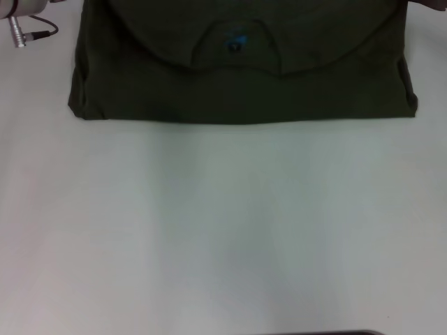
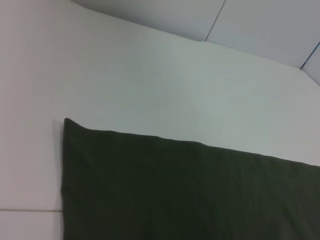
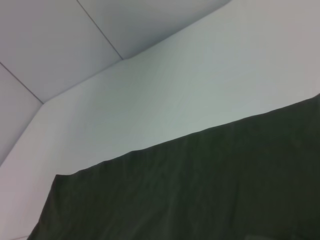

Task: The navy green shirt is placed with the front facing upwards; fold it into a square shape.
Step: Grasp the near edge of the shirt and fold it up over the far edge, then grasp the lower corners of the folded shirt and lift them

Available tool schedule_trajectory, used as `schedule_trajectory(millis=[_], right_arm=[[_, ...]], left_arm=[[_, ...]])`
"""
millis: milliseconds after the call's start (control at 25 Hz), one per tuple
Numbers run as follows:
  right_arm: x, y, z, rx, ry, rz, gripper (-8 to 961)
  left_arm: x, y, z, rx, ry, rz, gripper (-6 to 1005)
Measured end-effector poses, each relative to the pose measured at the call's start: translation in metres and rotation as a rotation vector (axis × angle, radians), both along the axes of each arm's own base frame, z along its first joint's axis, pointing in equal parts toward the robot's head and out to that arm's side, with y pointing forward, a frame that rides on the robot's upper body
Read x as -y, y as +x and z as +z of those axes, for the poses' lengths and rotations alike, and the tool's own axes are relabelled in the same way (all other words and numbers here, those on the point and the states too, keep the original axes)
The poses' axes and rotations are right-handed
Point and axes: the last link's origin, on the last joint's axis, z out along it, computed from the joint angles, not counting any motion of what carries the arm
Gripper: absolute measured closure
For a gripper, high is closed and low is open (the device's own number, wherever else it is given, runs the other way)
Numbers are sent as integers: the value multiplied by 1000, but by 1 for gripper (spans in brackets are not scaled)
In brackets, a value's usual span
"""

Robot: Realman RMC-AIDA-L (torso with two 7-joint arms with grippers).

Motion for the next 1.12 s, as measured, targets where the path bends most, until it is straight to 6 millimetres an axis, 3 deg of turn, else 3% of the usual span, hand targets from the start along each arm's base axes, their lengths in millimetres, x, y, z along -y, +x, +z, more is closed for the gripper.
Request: schedule_trajectory(millis=[80,320,480,520,760,920,1120], right_arm=[[1,3,3,2,-2,-6,730],[12,15,14,-22,-24,-33,593],[29,25,30,-50,-70,-24,501],[34,27,34,-57,-82,-16,478],[69,25,43,-104,-203,87,300],[90,29,39,-82,-219,184,302],[118,32,29,-57,-107,386,305]], left_arm=[[1,-1,2,1,-1,0,848],[4,-7,9,8,8,7,632],[9,-13,19,22,15,15,464],[16,-18,31,43,23,24,419],[42,-24,45,114,-25,33,164],[65,-28,47,208,-95,28,102],[89,-40,53,331,-180,52,68]])
